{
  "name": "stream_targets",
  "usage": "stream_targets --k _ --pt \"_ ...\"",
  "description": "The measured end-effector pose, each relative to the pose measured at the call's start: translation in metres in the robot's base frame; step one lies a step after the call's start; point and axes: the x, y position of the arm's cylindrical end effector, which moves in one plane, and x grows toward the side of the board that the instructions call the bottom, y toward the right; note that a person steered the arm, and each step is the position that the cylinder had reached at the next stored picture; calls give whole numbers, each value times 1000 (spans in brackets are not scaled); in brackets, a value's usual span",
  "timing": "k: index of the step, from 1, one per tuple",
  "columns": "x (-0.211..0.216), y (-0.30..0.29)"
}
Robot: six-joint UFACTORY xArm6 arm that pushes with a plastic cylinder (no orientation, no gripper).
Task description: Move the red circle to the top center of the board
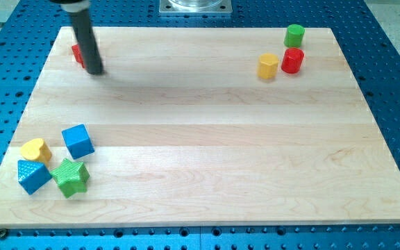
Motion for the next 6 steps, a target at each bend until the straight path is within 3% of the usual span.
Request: stream_targets --k 1,2,3,4,5,6 --pt "-34 9" --pt "-19 120" --pt "-21 271" --pt "-35 373" --pt "-48 452" --pt "-1 476"
